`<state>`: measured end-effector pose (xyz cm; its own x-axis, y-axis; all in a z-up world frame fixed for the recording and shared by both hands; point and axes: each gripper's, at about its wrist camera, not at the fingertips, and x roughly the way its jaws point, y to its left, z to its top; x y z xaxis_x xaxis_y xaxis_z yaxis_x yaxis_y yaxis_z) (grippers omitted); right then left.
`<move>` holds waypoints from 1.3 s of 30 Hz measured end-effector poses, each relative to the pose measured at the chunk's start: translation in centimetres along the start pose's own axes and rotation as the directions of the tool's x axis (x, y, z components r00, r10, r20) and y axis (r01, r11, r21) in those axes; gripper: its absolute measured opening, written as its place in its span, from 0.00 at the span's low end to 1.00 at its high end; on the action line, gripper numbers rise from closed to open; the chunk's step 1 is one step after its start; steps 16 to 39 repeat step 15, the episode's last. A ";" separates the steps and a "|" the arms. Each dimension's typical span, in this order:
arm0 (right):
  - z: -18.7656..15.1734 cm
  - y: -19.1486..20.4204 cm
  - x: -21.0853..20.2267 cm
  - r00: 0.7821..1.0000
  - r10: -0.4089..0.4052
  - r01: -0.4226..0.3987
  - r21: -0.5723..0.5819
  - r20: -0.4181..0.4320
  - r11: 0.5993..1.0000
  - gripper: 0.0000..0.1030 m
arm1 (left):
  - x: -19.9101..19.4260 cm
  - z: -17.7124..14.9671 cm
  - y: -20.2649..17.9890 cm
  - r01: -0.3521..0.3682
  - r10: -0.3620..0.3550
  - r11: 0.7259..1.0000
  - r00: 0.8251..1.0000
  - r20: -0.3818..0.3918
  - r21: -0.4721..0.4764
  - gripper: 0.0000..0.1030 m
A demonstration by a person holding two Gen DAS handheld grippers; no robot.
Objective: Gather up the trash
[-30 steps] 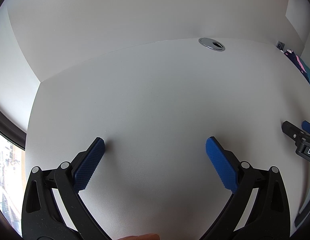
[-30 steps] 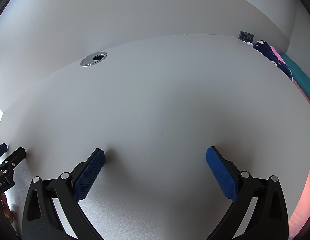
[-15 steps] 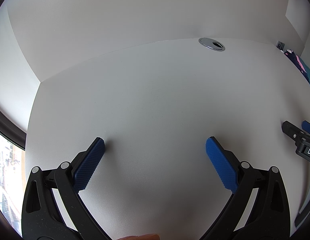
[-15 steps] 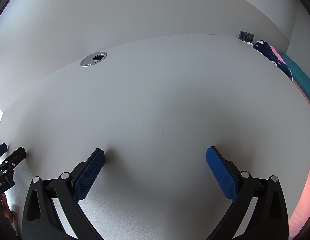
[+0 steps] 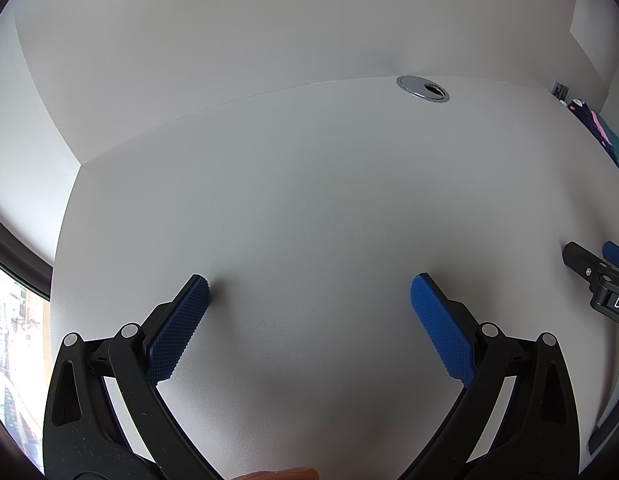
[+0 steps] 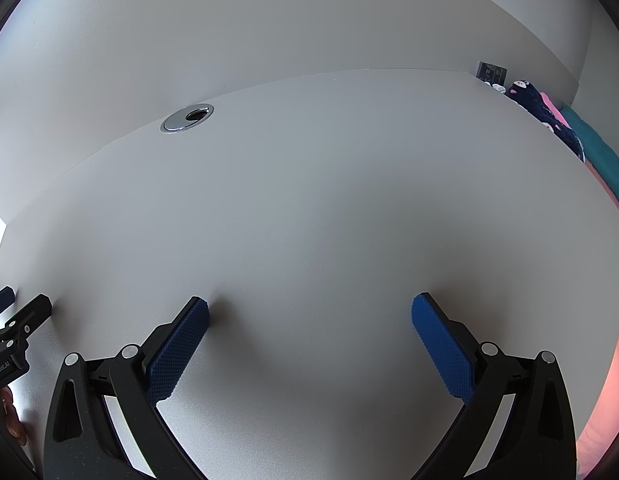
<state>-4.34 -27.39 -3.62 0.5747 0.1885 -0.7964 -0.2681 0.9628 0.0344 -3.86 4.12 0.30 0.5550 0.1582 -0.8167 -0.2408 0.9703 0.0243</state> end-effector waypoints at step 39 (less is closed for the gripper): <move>0.0 0.0 0.0 1.000 0.000 0.000 0.000 0.000 1.000 0.98 | 0.0 0.1 0.0 0.001 -0.001 1.000 1.000 0.000 0.000 0.95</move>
